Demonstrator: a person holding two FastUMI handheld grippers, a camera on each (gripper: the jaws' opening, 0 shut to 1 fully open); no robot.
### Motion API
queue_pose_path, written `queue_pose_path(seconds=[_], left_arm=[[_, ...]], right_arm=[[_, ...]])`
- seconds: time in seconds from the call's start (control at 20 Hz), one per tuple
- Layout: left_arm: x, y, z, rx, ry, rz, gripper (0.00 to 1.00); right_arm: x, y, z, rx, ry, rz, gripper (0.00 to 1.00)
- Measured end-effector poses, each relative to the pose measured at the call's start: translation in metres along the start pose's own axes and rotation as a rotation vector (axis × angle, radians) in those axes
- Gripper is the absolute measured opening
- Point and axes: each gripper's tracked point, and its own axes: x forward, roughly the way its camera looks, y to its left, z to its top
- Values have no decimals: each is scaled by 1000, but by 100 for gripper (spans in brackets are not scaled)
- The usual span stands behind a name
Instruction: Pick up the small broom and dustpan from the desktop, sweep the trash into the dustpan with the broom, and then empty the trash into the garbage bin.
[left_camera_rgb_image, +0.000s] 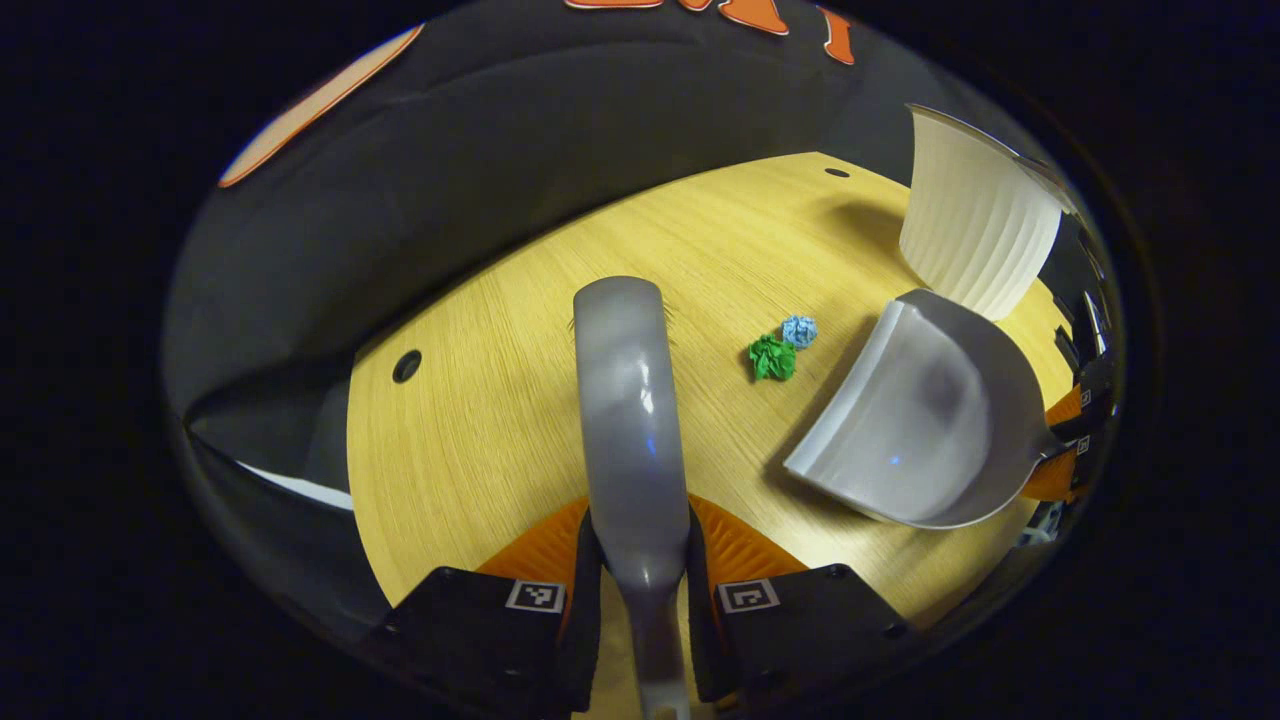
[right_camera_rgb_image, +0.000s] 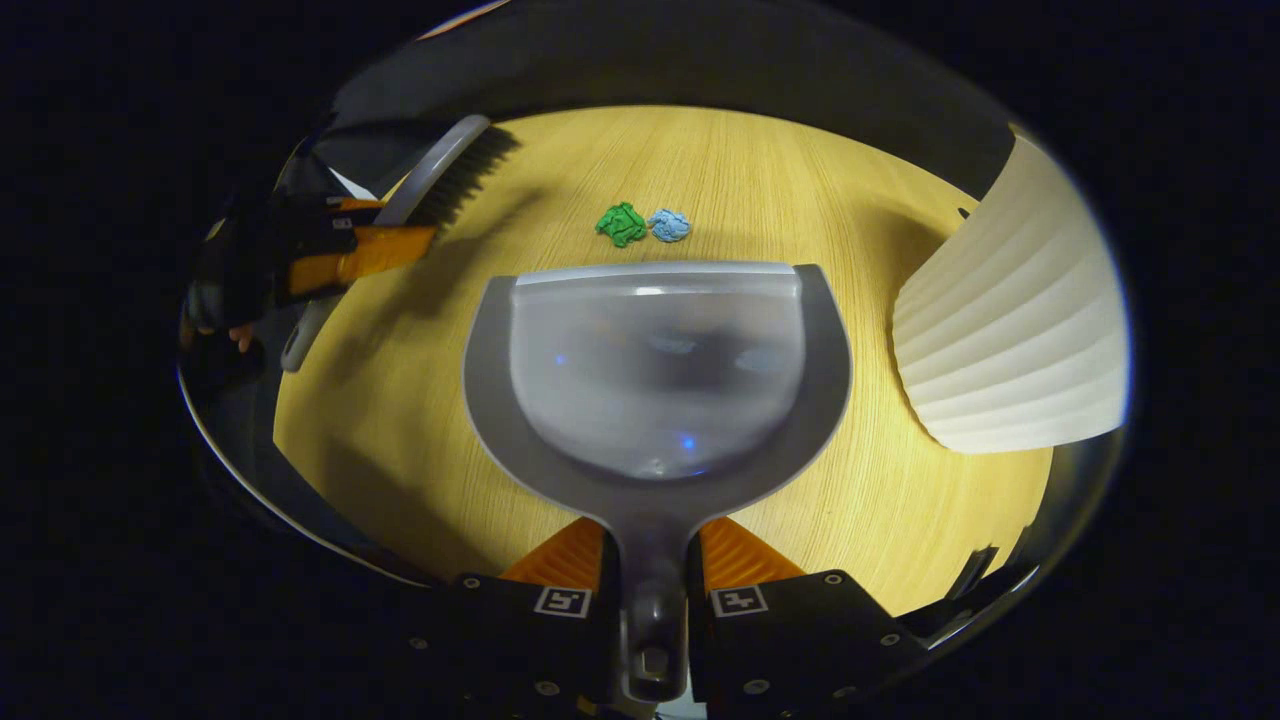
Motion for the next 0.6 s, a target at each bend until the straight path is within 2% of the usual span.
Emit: queue_pose_path(seconds=[0.1, 0.2, 0.55, 0.6], left_arm=[[11, 1, 18, 26, -20, -15, 41], [17, 1, 28, 59, -36, -64, 42], [58, -4, 61, 158, -18, -182, 40], [65, -11, 63, 167, 1, -208, 43]], right_arm=[[-1, -4, -3, -15, 15, 18, 29], [1, -9, -3, -40, 21, 23, 29], [3, -18, -5, -77, 25, 58, 29], [3, -20, -5, -79, 28, 61, 29]])
